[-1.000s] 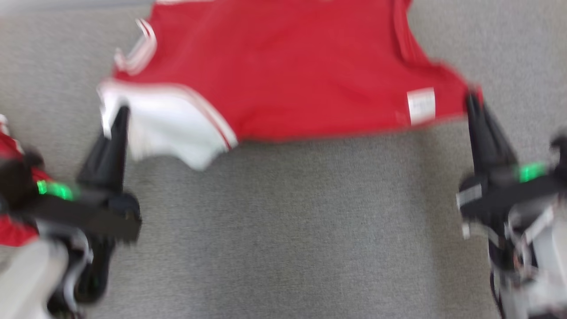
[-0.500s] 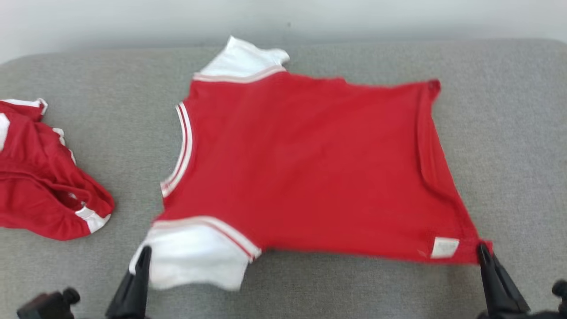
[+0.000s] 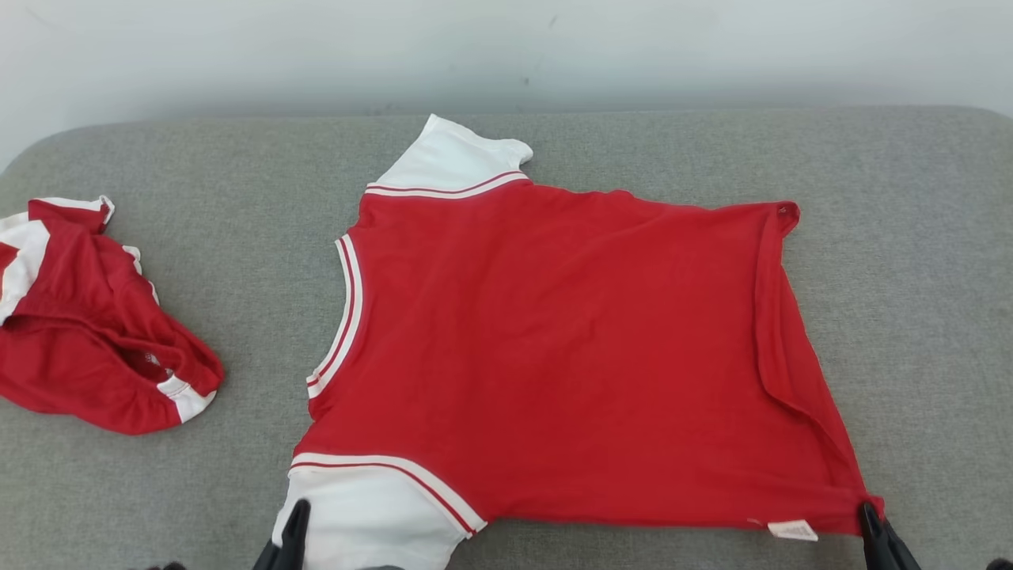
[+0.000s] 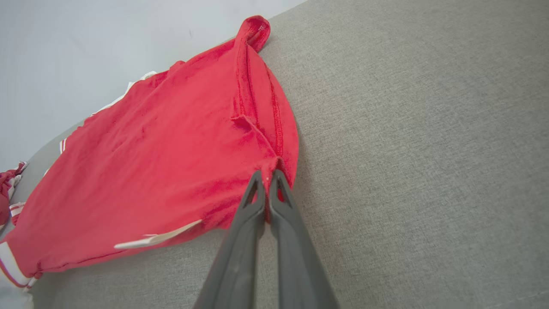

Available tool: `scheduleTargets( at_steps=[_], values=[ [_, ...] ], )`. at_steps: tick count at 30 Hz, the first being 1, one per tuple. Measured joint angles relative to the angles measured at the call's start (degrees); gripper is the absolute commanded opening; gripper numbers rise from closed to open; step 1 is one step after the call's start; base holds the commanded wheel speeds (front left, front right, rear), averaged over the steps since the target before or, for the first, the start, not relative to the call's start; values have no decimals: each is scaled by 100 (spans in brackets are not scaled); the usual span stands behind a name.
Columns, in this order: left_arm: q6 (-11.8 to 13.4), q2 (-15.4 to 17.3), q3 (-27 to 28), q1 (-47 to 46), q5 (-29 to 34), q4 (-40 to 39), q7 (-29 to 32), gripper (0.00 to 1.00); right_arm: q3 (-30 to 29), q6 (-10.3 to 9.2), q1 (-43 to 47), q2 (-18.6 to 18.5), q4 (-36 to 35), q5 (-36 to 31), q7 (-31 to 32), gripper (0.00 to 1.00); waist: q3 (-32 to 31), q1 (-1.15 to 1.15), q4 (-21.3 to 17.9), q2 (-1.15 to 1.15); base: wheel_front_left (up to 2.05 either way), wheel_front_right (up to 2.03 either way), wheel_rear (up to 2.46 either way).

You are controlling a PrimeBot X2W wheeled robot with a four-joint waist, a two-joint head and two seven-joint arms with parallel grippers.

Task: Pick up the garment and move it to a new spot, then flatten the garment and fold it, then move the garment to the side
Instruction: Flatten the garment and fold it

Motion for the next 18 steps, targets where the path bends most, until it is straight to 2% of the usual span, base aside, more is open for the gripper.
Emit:
scheduleTargets(
  at_steps=[10,18],
  values=[
    [-203,167,1,-1089,218,336,297,0,249,0,-888,-170,442,76,153,0,54,0,-140,0,0,0,0],
    [-426,56,-47,-2318,247,1330,602,0,499,0,-2160,-225,1418,33,197,0,340,1,-313,1,0,0,0]
  ],
)
